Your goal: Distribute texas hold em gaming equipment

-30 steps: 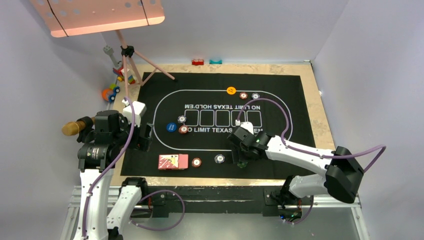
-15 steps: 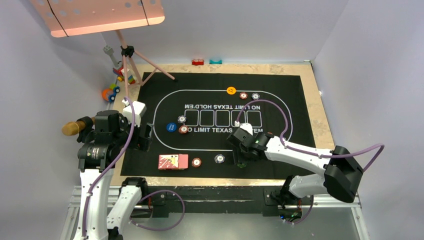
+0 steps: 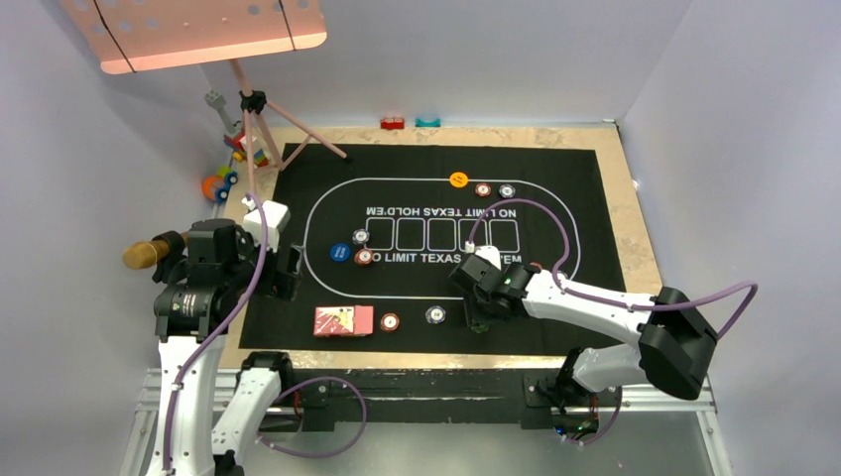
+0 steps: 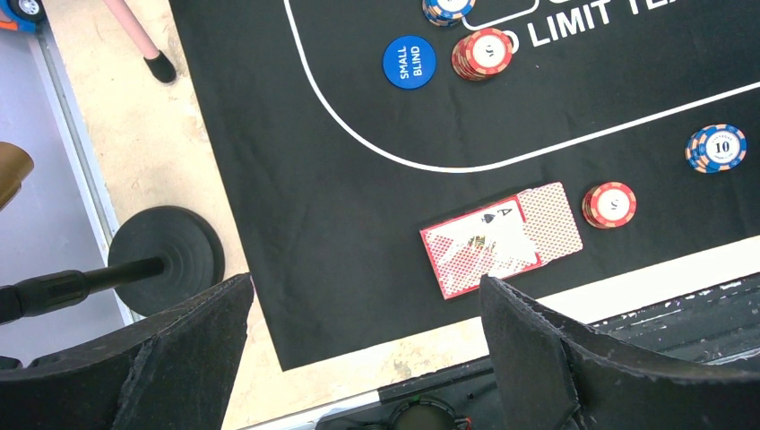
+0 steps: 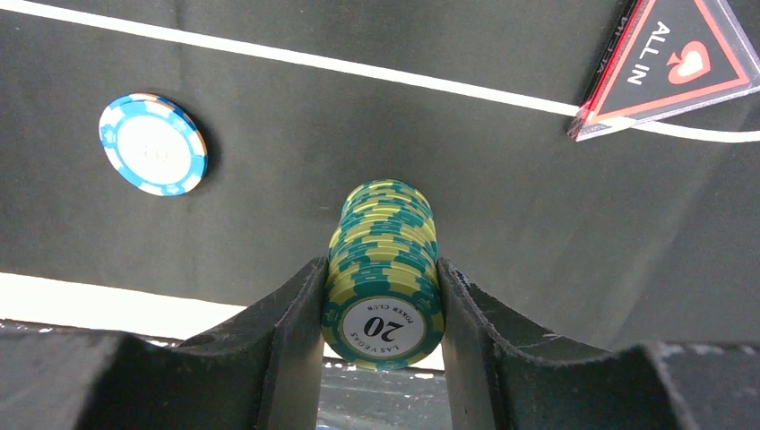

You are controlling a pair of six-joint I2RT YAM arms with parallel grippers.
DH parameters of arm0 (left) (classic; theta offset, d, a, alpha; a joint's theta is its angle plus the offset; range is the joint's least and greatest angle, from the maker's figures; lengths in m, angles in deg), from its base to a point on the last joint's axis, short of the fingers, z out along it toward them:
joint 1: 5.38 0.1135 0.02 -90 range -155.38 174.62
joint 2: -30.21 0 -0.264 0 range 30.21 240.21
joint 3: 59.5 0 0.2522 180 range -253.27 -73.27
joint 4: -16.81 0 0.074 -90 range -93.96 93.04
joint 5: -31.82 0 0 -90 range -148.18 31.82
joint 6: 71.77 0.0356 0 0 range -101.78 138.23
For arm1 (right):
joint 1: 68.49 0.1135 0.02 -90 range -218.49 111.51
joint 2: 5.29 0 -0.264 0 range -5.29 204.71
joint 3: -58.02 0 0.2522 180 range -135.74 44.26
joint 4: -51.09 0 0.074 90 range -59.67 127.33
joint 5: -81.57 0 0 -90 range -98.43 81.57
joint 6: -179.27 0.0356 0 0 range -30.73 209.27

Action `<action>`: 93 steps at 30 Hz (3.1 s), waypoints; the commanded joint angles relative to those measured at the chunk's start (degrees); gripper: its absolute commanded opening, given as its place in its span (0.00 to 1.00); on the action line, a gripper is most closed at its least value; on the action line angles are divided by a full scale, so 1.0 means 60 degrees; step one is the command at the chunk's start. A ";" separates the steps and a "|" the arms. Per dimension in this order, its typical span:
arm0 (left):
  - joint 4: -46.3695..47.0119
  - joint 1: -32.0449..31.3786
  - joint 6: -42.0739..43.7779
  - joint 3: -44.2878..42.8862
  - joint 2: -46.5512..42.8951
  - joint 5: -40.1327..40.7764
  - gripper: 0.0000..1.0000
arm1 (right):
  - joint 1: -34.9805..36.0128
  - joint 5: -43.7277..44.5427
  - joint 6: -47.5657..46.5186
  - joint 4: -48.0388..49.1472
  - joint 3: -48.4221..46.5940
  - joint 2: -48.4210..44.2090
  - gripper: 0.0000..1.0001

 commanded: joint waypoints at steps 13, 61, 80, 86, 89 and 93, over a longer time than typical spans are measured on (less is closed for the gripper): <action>0.0132 0.0023 0.0022 -0.0091 -0.0090 0.0083 1.00 | 0.0033 0.0556 -0.0255 -0.0921 -0.2207 -0.0020 0.18; 0.0136 0.0025 0.0031 -0.0085 -0.0061 0.0073 1.00 | 0.1354 -0.0161 -0.1830 -0.0312 -1.3566 1.1009 0.25; 0.0120 0.0033 0.0051 -0.0092 -0.0031 0.0029 1.00 | 0.1358 -0.0139 -0.1933 -0.0114 -1.2817 0.9529 0.60; 0.0120 0.0026 0.0058 -0.0092 -0.0039 0.0042 1.00 | 0.1365 0.0050 -0.1930 -0.0030 -1.1662 0.7514 0.59; 0.0093 0.0019 0.0067 -0.0092 -0.0066 0.0062 1.00 | 0.1367 0.0235 -0.1906 -0.0144 -1.0443 0.6278 0.60; 0.0088 0.0023 0.0132 -0.0100 -0.0141 0.0101 1.00 | 0.1278 0.0905 -0.1608 -0.0337 -0.8060 0.4419 0.73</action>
